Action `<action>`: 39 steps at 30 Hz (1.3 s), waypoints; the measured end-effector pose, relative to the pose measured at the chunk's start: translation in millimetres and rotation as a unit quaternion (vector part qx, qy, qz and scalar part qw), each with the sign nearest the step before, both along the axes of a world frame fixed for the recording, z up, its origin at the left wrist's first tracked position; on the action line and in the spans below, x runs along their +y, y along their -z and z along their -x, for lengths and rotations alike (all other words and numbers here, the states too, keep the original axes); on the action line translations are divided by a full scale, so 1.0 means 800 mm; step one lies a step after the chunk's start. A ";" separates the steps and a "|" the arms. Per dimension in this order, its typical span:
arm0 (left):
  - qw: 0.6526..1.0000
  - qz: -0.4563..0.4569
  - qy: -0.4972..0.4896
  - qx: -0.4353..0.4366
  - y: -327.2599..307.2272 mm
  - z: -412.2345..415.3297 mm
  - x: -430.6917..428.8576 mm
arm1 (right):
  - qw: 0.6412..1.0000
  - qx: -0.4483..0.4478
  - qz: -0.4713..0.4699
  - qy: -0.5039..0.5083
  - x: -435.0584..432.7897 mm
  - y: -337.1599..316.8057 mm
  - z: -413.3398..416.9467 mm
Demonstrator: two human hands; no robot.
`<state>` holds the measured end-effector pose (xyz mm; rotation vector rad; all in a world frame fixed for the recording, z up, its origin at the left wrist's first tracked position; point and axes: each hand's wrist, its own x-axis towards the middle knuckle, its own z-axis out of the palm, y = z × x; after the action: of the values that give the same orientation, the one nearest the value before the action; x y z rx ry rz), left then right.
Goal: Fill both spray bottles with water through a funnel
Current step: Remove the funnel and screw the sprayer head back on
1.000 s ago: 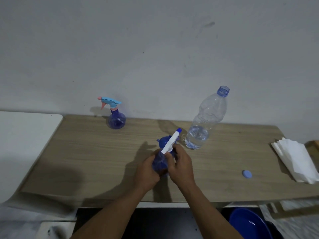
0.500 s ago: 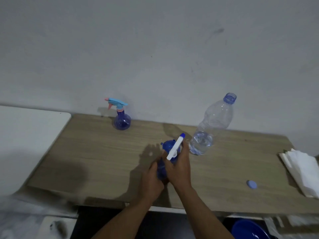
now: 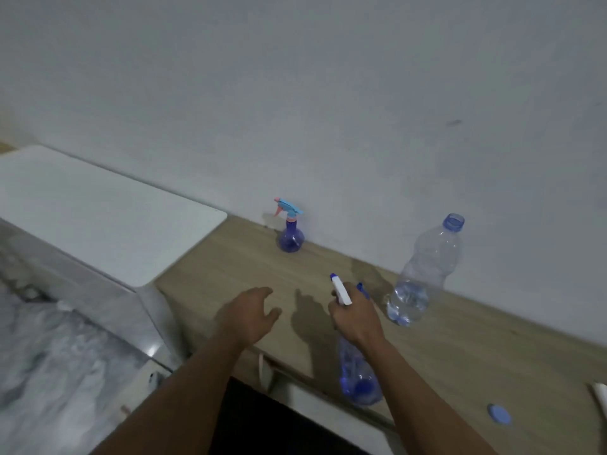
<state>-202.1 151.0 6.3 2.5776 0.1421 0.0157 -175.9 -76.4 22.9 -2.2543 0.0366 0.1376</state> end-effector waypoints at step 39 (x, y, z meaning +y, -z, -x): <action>0.989 0.110 -0.007 0.102 -0.076 0.076 -0.033 | 0.992 -0.076 -0.060 -0.081 0.025 -0.104 0.061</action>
<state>-263.1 124.6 67.4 2.3535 0.2246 -0.2470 -224.8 -56.6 105.9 -2.1390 -0.2311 0.0527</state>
